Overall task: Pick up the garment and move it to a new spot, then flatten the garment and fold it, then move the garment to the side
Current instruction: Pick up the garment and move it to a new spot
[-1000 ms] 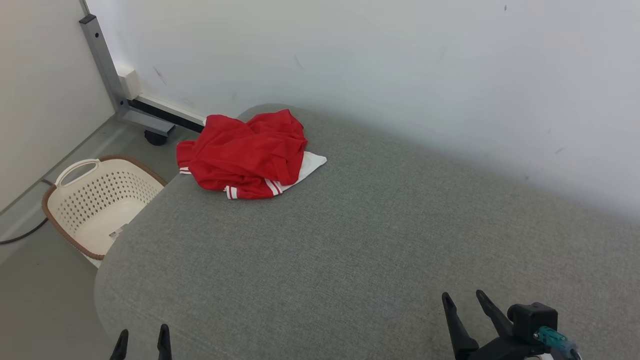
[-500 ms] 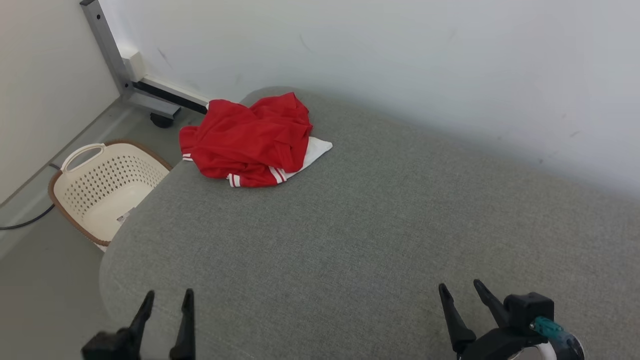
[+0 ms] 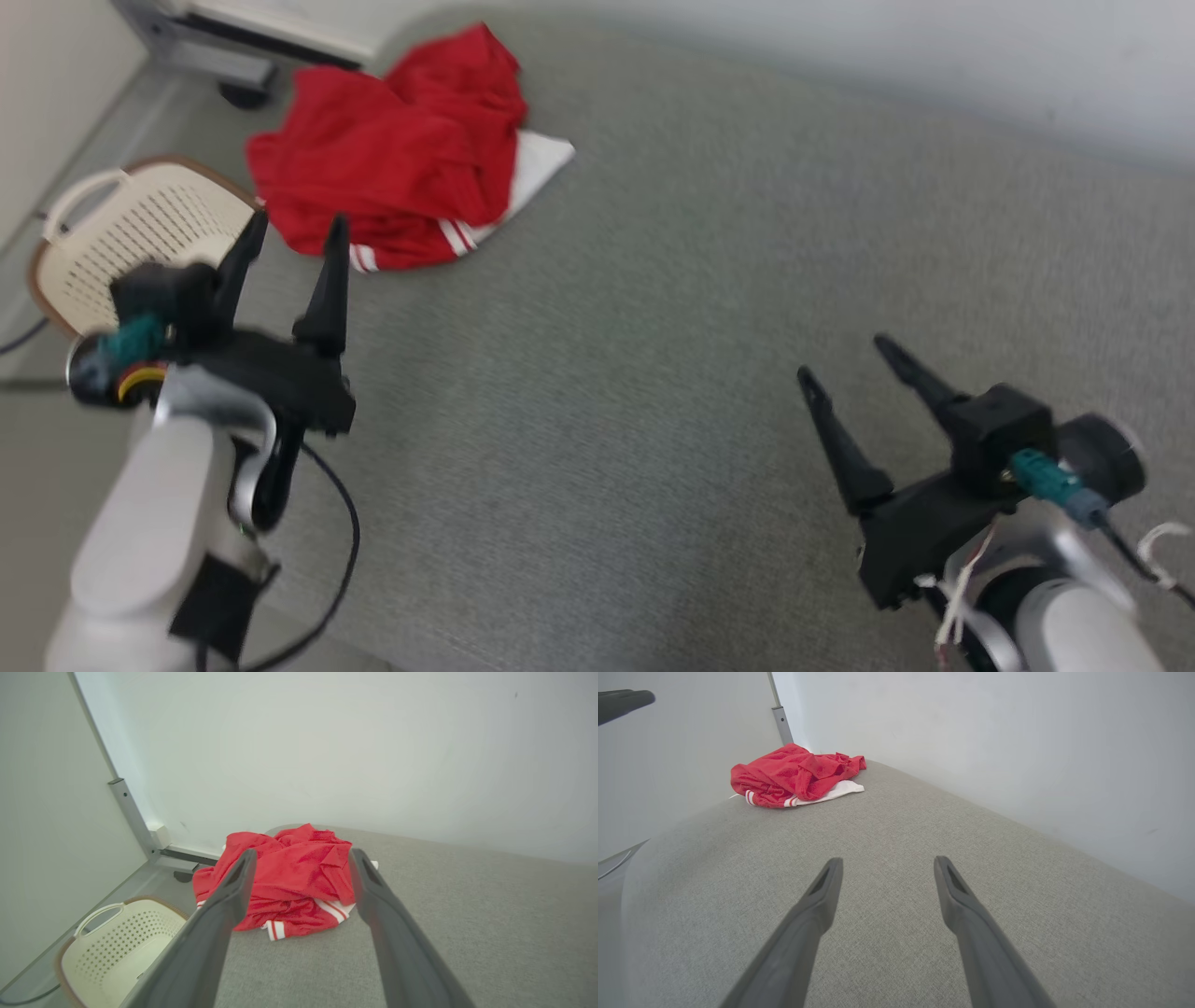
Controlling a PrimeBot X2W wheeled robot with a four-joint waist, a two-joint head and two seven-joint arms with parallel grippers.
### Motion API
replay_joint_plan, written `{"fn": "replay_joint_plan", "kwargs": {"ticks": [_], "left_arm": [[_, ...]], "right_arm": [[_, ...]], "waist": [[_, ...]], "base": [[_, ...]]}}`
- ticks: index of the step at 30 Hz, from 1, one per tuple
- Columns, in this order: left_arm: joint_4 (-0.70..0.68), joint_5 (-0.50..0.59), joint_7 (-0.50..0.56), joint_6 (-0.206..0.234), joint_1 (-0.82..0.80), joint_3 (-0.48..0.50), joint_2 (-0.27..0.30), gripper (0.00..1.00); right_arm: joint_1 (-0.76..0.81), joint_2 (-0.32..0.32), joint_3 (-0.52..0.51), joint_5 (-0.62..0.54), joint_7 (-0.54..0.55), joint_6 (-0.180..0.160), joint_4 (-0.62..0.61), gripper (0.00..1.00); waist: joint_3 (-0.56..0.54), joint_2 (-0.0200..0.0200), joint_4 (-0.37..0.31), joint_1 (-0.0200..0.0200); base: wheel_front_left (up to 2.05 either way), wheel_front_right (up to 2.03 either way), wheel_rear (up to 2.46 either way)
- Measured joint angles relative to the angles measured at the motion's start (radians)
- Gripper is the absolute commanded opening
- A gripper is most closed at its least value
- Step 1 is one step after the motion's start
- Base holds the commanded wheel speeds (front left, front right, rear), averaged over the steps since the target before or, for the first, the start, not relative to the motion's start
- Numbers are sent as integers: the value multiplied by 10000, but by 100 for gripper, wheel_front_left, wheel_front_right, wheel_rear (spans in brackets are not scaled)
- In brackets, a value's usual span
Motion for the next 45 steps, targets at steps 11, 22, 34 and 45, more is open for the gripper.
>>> {"fn": "replay_joint_plan", "kwargs": {"ticks": [11, 22, 34, 45], "left_arm": [[2838, -1415, 690, 69, -3465, -142, 669, 100], [5396, -3058, 1925, 514, -4926, 1202, 625, 100], [6358, -3699, 2161, 481, -5429, 1703, 1126, 0], [5908, -3574, 1824, 128, -5326, 1446, 1979, 0]], "right_arm": [[-250, -1041, -98, -2, 1488, 0, -2863, 100], [512, -1174, -665, -146, 1879, 0, -4416, 100], [573, -1022, -568, -35, 1490, 0, -4169, 100], [-255, -213, 13, 422, 73, 0, -2247, 100]], "waist": [[2628, 2, -779, 3], [4310, 1, -1592, 1], [4431, -3, -2403, -3], [3184, -2, -2707, -3]], "base": [[0, 0, 0], [0, 0, 0], [0, 0, 0], [0, 0, 0]]}}
